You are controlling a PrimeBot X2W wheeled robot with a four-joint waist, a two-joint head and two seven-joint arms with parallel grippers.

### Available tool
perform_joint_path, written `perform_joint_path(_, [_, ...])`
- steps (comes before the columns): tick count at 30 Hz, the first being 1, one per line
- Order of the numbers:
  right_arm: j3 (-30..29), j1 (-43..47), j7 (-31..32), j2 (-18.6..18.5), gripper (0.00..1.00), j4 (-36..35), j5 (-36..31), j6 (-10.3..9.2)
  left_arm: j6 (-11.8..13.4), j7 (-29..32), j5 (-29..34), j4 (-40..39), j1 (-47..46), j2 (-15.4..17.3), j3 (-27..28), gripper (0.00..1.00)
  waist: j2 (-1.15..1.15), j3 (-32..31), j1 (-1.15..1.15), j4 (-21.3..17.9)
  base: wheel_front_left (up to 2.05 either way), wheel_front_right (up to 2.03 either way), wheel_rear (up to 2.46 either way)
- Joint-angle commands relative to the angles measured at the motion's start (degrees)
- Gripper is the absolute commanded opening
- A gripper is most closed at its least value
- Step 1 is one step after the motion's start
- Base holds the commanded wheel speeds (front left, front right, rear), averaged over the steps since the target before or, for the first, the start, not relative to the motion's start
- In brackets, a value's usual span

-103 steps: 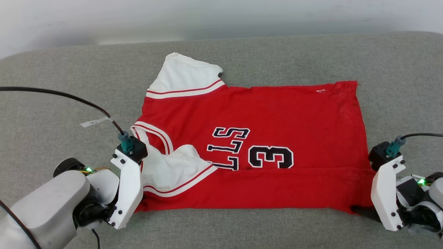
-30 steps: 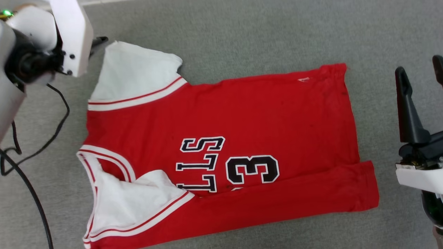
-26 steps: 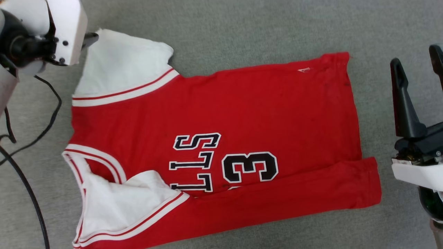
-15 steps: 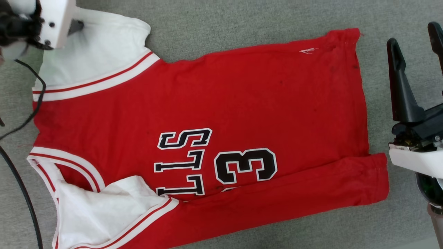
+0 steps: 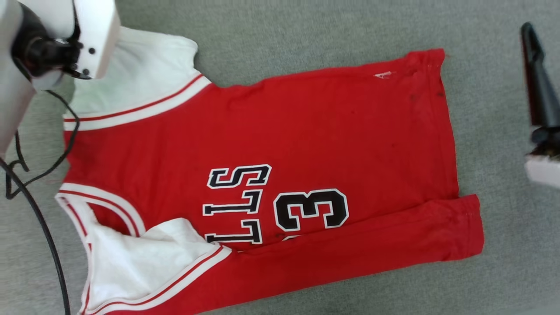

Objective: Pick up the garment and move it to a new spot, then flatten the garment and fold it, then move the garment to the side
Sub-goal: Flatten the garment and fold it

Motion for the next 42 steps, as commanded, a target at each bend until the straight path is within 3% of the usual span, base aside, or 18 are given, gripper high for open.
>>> perform_joint_path(1, [0.39, -1.65, 0.92, -1.60, 1.00, 1.34, 0.62, -0.04, -0.23, -0.82, -0.13, -0.49, 0.64, -0.23, -0.49, 0.00, 0.00, -2.02, -0.01, 1.16, 0.00, 0.00, 0.00])
perform_joint_path(5, [5.74, -6.26, 10.55, -8.13, 1.00, 4.84, 3.10, -0.04, -0.24, -2.68, -1.13, -2.67, 1.96, -0.54, -2.52, 0.00, 0.00, -4.76, -0.01, 2.57, 0.00, 0.00, 0.00])
perform_joint_path(13, [21.79, -17.78, 41.02, -18.12, 1.00, 8.12, 15.71, -0.04, -0.27, -5.75, -3.87, -8.68, 2.89, 0.08, -6.68, 0.00, 0.00, -7.43, -0.01, 5.05, 0.00, 0.00, 0.00])
perform_joint_path(17, [29.23, -23.93, 53.91, -20.00, 1.00, 11.12, 22.11, -0.04, -0.27, -6.85, -4.93, -10.86, 2.18, 0.14, -8.18, 0.00, 0.00, -7.18, -0.01, 6.20, 0.00, 0.00, 0.00])
perform_joint_path(21, [33.58, -28.98, 63.71, -18.89, 1.00, 15.70, 26.97, -0.04, -0.24, -7.82, -5.42, -12.90, 1.12, 0.08, -9.64, 0.00, 0.00, -6.17, -0.01, 7.53, 0.00, 0.00, 0.00])
perform_joint_path(27, [36.67, -34.37, 70.06, -16.06, 1.00, 23.10, 29.50, -0.04, -0.25, -9.13, -5.30, -15.99, -0.92, -0.13, -11.38, 0.00, 0.00, -3.70, -0.01, 9.43, 0.00, 0.00, 0.00])
perform_joint_path(33, [38.01, -35.98, 67.96, -12.93, 1.00, 29.84, 29.31, -0.03, -0.25, -10.56, -5.55, -17.62, -3.17, 0.01, -11.92, 0.00, 0.00, -1.31, -0.01, 10.56, 0.00, 0.00, 0.00])
perform_joint_path(38, [44.18, -31.45, 67.20, -11.63, 1.00, 32.73, 30.44, -0.01, -0.25, -11.34, -5.49, -17.91, -3.70, 0.80, -12.59, 0.00, 0.00, -0.93, -0.01, 10.60, 0.00, 0.00, 0.00])
perform_joint_path(39, [45.24, -30.98, 66.78, -11.71, 0.19, 32.58, 30.71, 0.05, -0.25, -11.55, -5.48, -17.90, -3.63, 0.89, -12.78, 0.00, 0.00, -1.01, -0.01, 10.54, 0.00, 0.00, 0.00])
perform_joint_path(40, [46.09, -30.92, 65.79, -11.95, 0.00, 32.18, 30.81, 0.07, -0.25, -11.69, -5.53, -17.80, -3.41, 0.92, -12.93, 0.00, 0.00, -1.24, -0.01, 10.47, 0.00, 0.00, 0.00])
perform_joint_path(42, [46.86, -31.34, 63.51, -12.83, 0.00, 31.90, 31.12, 0.05, -0.25, -12.23, -5.49, -17.58, -2.75, 1.19, -13.20, 0.00, 0.00, -2.03, -0.01, 10.26, 0.00, 0.00, 0.00])
